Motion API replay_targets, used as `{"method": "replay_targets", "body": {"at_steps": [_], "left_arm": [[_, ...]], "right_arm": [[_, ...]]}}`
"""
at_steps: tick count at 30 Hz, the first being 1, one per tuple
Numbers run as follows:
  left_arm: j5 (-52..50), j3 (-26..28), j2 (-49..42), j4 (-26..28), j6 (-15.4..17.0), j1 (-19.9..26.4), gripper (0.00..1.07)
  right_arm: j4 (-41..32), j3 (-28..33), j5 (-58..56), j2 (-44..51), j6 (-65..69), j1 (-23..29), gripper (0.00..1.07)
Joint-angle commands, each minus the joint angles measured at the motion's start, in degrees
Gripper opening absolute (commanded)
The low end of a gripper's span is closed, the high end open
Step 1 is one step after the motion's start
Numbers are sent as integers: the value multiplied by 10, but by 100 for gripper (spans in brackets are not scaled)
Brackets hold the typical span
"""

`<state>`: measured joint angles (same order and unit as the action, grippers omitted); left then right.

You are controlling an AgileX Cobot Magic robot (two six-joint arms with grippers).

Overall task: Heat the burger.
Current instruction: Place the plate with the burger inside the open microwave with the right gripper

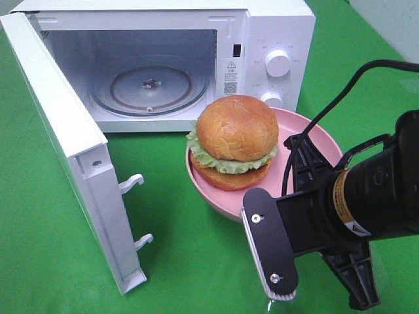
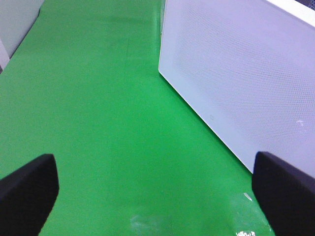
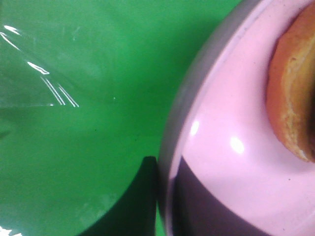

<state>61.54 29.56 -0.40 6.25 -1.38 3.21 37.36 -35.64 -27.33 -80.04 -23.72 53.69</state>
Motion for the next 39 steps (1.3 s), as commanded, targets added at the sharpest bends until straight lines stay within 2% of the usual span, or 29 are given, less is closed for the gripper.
{"method": "replay_targets", "body": {"at_steps": [1,10,13,14,16,17,20,27,39], "left_arm": [[-2,-1,-1,3,1,0,100],[-2,-1,-1,3,1,0,100],[-2,-1,-1,3,1,0,100],[-2,-1,-1,3,1,0,100],[-2,-1,-1,3,1,0,100],[-2,-1,-1,3,1,0,100],[-2,-1,-1,3,1,0,100],[-2,-1,-1,3,1,0,100],[-2,-1,-1,3,1,0,100]], "right_arm": [[-6,-2,49,6,-52,-15,0],[-97,-2,89,6,-219,-83,0],[-159,-2,92,6,-343,-116,0],[-159,-2,92,6,-343,-116,0],[-219,-2,92,6,-429,-142,0],[-219,-2,92,6,-429,-142,0],[-288,-2,92,6,-529,-175,0],[-355,-2,92,6,-635,-211,0],[-348,-6,122,6,-651,-215,0]]}}
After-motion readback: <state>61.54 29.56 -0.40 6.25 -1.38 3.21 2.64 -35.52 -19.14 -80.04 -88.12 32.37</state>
